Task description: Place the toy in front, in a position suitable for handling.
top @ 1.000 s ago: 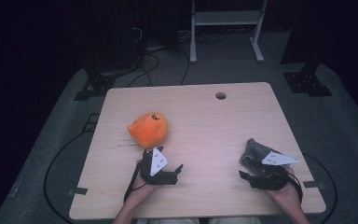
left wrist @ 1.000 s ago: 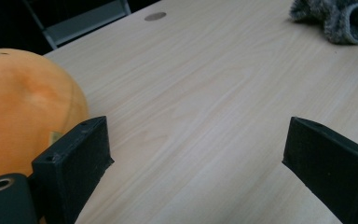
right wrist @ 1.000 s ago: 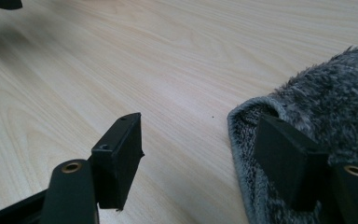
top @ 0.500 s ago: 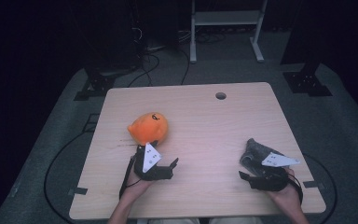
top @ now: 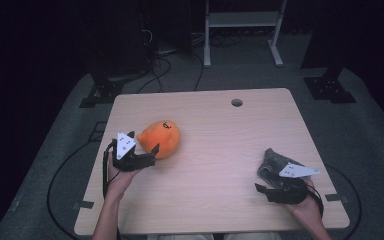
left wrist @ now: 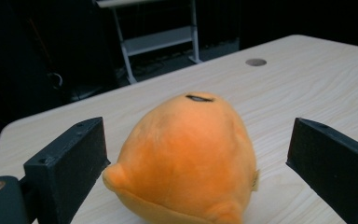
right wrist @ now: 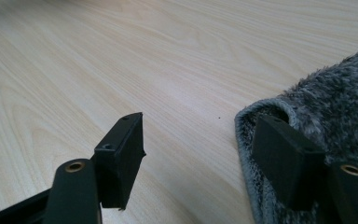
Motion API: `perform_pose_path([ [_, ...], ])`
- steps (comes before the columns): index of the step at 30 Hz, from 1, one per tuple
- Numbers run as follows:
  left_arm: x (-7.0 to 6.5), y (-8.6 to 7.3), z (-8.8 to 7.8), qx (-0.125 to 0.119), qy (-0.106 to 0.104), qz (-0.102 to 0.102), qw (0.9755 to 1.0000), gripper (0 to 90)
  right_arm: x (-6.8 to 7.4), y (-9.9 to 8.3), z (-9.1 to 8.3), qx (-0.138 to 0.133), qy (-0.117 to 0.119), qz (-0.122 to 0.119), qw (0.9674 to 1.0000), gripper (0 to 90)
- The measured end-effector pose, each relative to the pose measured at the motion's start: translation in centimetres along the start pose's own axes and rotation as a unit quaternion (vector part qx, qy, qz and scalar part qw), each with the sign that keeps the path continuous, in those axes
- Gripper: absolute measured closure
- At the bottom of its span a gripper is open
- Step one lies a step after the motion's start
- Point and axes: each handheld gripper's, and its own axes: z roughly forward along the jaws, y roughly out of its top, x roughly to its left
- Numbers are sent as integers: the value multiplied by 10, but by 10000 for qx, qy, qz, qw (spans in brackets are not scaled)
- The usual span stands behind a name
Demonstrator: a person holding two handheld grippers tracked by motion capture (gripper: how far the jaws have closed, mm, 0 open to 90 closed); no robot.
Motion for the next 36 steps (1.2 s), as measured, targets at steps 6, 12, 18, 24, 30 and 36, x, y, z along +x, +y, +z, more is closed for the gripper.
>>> perform_pose_path([
  [6, 5, -5, 24, 337, -157, 116, 9992, 57, -1, 0, 1, 35, -14, 31, 10000, 325],
  [12, 5, -14, 44, 678, -105, 98, 9976, 58, -1, 0, 1, 38, -12, 34, 10000, 325],
  [18, 4, -25, 61, 1204, 36, 131, 9926, 109, 0, 0, -1, 8, -10, 10, 10000, 325],
  [24, 2, -25, 60, 1230, 114, 349, 9917, 281, 1, 1, -2, -14, 9, -41, 10000, 325],
  [30, 3, -22, 60, 1201, 245, 165, 9923, 333, 2, 1, -3, -46, 38, -70, 10000, 325],
  [36, 7, -18, 54, 1083, 229, -44, 9938, 407, 1, 1, -2, -48, 51, -66, 10000, 325],
])
